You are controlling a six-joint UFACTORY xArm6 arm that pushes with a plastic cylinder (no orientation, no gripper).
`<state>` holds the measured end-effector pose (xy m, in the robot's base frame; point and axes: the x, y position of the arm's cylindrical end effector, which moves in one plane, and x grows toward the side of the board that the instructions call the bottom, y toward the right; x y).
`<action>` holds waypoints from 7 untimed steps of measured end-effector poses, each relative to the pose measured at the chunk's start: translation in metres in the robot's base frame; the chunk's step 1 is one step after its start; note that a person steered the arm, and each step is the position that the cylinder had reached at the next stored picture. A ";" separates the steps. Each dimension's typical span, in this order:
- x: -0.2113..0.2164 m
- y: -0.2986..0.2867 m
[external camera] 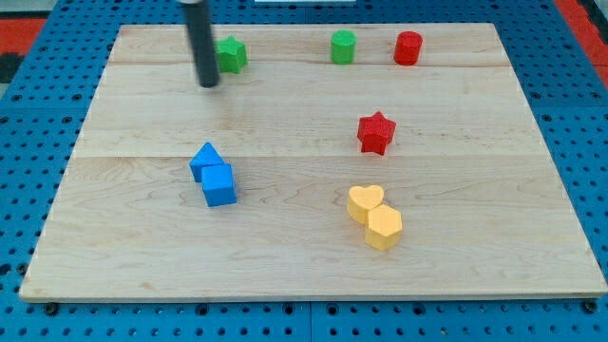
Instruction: Move your arm towards the right of the red star
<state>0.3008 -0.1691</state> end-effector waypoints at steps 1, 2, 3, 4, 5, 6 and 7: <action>-0.036 -0.007; -0.038 0.105; -0.038 0.120; -0.035 0.111; -0.040 0.118; -0.043 0.115; -0.048 0.115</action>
<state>0.2532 -0.0542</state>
